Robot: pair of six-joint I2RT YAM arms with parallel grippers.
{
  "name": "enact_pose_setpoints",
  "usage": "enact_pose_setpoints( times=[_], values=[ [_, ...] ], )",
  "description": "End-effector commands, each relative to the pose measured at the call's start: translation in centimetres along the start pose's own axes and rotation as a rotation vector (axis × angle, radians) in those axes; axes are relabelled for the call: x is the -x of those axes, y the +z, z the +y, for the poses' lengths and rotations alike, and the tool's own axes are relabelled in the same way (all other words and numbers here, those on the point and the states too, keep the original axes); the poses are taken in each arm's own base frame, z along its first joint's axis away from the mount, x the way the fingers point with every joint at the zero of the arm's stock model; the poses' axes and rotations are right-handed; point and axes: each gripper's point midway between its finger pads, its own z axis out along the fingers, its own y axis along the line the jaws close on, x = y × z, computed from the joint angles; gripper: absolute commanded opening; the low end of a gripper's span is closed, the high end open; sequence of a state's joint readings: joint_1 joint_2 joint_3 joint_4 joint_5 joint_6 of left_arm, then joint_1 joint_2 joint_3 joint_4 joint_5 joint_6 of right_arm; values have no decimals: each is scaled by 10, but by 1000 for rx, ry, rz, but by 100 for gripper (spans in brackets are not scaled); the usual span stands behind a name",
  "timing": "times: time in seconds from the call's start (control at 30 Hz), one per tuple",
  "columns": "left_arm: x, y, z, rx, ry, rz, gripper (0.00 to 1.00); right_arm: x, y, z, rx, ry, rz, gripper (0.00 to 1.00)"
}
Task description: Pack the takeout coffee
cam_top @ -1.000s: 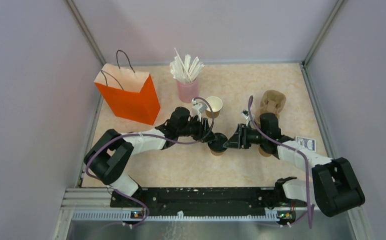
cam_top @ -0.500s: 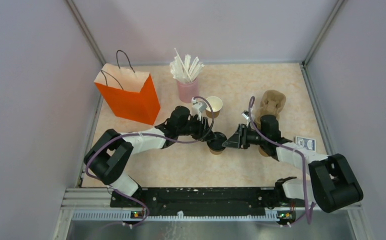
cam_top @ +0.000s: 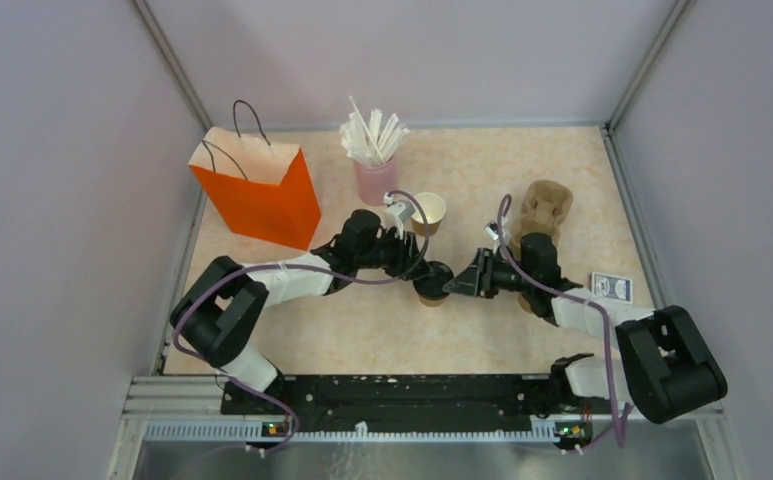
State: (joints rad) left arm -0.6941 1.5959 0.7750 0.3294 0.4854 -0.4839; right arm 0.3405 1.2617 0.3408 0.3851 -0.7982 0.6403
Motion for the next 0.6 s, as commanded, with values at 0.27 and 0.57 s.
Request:
enact_pose_setpoints(
  times=[0.27,0.57],
  values=[
    [-51,3,31,153,-135,140,42,57,-21,28,-178,-50,-151,55],
    [-49,5,24,124,-128,138,46,52,-24,38,-120,-55,-164,47]
  ],
)
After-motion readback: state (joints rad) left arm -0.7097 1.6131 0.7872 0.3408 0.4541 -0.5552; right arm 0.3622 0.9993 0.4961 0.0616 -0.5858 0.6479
